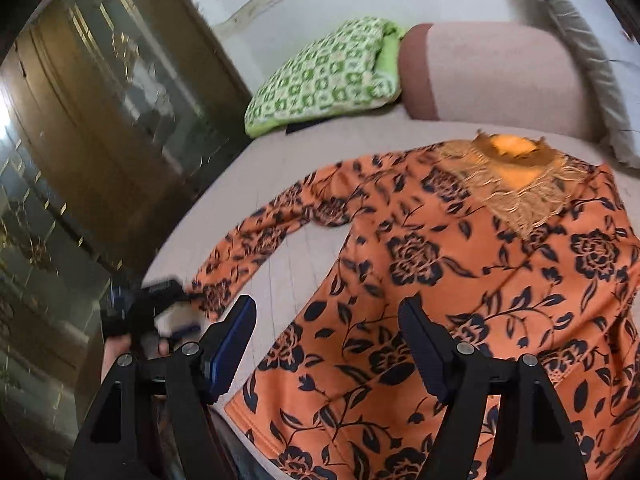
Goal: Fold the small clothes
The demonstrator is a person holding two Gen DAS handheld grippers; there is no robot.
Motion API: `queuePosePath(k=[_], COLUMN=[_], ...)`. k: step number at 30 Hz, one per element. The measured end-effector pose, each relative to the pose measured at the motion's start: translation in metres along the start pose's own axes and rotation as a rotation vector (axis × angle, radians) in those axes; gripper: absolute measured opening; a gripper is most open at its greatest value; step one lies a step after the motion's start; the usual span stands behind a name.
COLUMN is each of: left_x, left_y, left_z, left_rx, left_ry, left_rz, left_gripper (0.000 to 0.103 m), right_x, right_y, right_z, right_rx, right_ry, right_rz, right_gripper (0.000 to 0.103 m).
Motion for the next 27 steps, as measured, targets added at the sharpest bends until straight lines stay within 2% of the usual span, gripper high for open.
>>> queuePosePath(k=[3, 4, 5, 7, 9, 10, 11, 12, 13, 14, 16, 17, 19, 20, 24, 27], left_x=[0.021, 0.024, 0.021, 0.019, -0.007, -0.028, -0.06, -0.083, -0.099, -0.118, -0.142, -0.156, -0.183, -0.189, -0.186, -0.173], left_y=[0.013, 0.016, 0.015, 0.019, 0.032, 0.046, 0.067, 0.082, 0.091, 0.108, 0.134, 0.148, 0.175, 0.184, 0.203, 0.202], left_z=[-0.013, -0.014, -0.016, -0.011, -0.018, -0.02, -0.018, -0.014, -0.009, 0.004, 0.033, 0.05, 0.095, 0.118, 0.212, 0.261], left_rx=[0.055, 0.07, 0.088, 0.079, 0.142, 0.2, 0.276, 0.33, 0.374, 0.442, 0.545, 0.62, 0.839, 0.926, 1.23, 1.37], left_ry=[-0.013, -0.001, 0.013, -0.03, 0.087, 0.163, 0.258, 0.325, 0.366, 0.386, 0.352, 0.351, 0.408, 0.405, 0.267, 0.13], left_rz=[-0.072, -0.099, -0.117, -0.036, -0.015, 0.032, 0.118, 0.174, 0.195, 0.258, 0.411, 0.462, 0.514, 0.541, 0.656, 0.682], left_gripper=[0.055, 0.035, 0.007, 0.007, 0.007, 0.007, 0.007, 0.007, 0.007, 0.007, 0.007, 0.007, 0.007, 0.007, 0.007, 0.007], right_x=[0.007, 0.007, 0.006, 0.005, 0.006, 0.007, 0.006, 0.005, 0.004, 0.0, -0.01, -0.015, -0.028, -0.037, -0.062, -0.08], right_y=[-0.001, -0.002, -0.002, 0.0, 0.003, 0.003, 0.005, 0.007, 0.008, 0.011, 0.019, 0.023, 0.035, 0.045, 0.079, 0.106], right_z=[0.004, 0.004, 0.003, 0.0, -0.004, -0.006, -0.009, -0.013, -0.017, -0.021, -0.032, -0.036, -0.046, -0.05, -0.057, -0.055], right_rx=[-0.03, -0.037, -0.038, -0.031, -0.016, -0.011, -0.002, 0.013, 0.027, 0.043, 0.091, 0.11, 0.147, 0.166, 0.209, 0.248], right_ry=[-0.015, -0.019, -0.018, -0.021, -0.027, -0.03, -0.031, -0.029, -0.024, -0.014, 0.008, 0.017, 0.045, 0.056, 0.085, 0.1], right_rz=[0.027, 0.029, 0.031, 0.024, 0.016, 0.01, 0.005, -0.003, -0.013, -0.026, -0.058, -0.069, -0.086, -0.089, -0.075, -0.106], right_gripper=[0.074, 0.074, 0.073, 0.073, 0.073, 0.073, 0.073, 0.073, 0.073, 0.073, 0.073, 0.073, 0.073, 0.073, 0.073, 0.075])
Point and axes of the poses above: each gripper's, at about its wrist camera, not at the fingertips, and x roughly the way its jaws point, y to its right, z to its underside, the point moved 9 cm from there along x, roughly the way its jaws point, and after that the axes turned 3 degrees about -z, right-handed, at the moved point
